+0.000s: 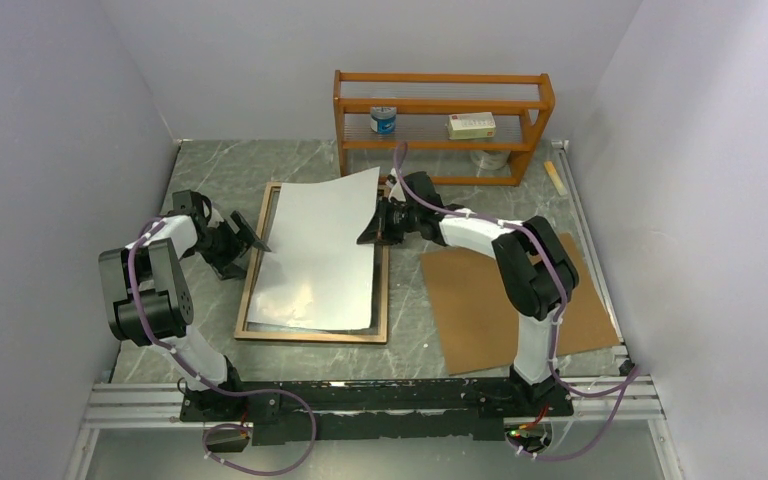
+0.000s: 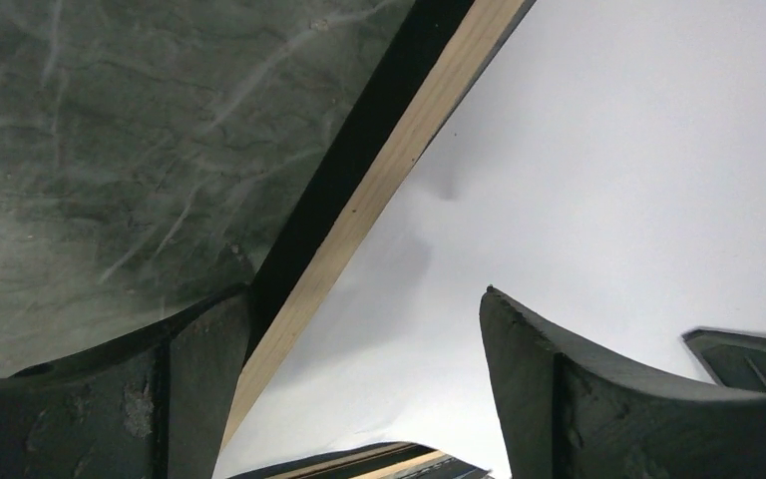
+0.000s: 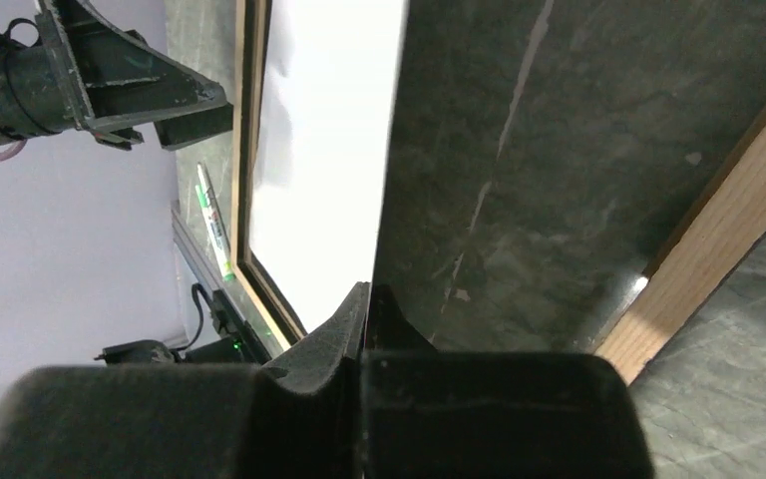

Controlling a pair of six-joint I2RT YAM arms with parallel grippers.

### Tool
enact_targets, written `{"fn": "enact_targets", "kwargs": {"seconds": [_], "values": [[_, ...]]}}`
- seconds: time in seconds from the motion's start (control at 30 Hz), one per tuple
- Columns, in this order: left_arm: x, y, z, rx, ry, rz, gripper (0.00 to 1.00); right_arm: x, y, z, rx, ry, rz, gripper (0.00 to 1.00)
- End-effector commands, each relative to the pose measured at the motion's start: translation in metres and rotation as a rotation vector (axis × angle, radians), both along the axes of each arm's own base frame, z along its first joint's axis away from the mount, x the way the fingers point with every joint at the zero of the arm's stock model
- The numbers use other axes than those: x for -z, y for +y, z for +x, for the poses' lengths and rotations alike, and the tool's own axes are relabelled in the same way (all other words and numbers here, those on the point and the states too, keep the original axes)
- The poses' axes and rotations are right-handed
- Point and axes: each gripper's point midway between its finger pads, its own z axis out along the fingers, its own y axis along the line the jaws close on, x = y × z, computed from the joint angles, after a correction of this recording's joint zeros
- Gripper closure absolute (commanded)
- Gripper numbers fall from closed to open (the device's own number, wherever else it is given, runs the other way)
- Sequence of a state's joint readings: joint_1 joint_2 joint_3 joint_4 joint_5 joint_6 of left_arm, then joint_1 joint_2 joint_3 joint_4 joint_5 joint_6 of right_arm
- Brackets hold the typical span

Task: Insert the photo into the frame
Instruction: Turn over the photo from the photo frame.

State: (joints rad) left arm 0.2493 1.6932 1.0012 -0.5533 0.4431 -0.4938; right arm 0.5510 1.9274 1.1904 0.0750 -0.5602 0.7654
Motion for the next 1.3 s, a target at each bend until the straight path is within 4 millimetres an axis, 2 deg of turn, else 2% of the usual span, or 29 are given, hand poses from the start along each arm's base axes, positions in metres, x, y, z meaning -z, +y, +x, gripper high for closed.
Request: {"fn": "enact_targets", "kwargs": {"seconds": [0.0,0.23,0.57,0.7,0.93,1.13,1.27], "values": [[-0.020,-0.006,0.010,0.021,-0.063,-0.032,0.12,-0.036,-0.008,0.012,-0.057,-0.057,-0.020,1.00],[-0.020,-0.009,0.007,0.031,-0.066,-0.049,0.12,-0.034,-0.019,0.012,-0.102,0.013,-0.075,1.00],[-0.017,-0.014,0.002,0.036,-0.055,-0.075,0.12,-0.015,-0.011,0.003,-0.139,0.131,-0.052,1.00],[-0.017,-0.015,0.002,0.033,-0.059,-0.081,0.12,-0.011,-0.010,0.011,-0.076,0.117,-0.045,1.00],[-0.016,-0.016,0.000,0.031,-0.053,-0.083,0.12,-0.006,0.007,0.020,-0.033,0.077,-0.049,1.00],[-0.016,-0.015,-0.002,0.031,-0.052,-0.077,0.12,0.002,0.006,0.024,0.005,0.080,-0.071,0.96],[-0.018,-0.014,0.000,0.031,-0.057,-0.075,0.12,0.007,0.004,0.025,0.013,0.082,-0.099,0.89]]}}
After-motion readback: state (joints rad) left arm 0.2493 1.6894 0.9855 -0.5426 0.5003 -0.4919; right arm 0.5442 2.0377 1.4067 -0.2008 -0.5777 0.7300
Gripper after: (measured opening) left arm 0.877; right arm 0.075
